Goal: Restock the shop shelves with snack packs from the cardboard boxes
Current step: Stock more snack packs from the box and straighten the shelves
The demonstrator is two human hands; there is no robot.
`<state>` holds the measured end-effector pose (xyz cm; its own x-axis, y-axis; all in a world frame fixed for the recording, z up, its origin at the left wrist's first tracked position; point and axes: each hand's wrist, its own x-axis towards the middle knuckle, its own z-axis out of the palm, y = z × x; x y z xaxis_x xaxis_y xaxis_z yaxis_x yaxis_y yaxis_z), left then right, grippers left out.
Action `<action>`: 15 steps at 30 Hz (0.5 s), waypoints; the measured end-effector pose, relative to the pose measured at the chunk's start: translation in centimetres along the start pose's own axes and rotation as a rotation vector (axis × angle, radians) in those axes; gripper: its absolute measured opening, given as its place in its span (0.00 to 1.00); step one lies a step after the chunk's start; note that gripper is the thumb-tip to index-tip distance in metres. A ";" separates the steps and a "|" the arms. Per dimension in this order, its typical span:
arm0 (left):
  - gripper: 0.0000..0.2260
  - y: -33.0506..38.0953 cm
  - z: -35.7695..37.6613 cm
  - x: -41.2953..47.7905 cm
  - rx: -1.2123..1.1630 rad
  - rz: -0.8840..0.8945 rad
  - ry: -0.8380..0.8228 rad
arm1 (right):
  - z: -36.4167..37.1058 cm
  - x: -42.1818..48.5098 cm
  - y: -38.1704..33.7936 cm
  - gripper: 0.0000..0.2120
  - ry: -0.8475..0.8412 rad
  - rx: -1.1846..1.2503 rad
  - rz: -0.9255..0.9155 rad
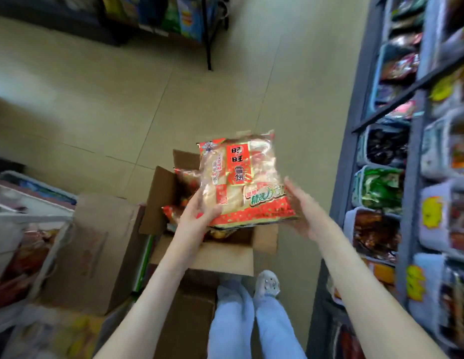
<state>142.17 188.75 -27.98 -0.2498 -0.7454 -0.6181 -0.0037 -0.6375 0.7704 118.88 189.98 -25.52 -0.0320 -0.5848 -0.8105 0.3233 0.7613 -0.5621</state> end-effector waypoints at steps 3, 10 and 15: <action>0.37 5.2 4.5 -3.6 0.134 0.122 -0.131 | -1.9 -8.6 -4.0 0.25 -0.026 0.133 -0.212; 0.38 13.8 16.5 -14.0 0.398 0.506 -0.403 | -7.7 -28.5 -4.6 0.34 0.313 -0.060 -0.716; 0.49 13.7 24.4 -23.4 0.352 0.618 -0.776 | -11.7 -41.8 1.3 0.26 0.454 -0.086 -0.878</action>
<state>124.32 202.25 0.84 -0.8553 -0.5130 0.0723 0.0864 -0.0036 0.9963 109.59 218.66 5.73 -0.5927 -0.8018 -0.0770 -0.0578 0.1377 -0.9888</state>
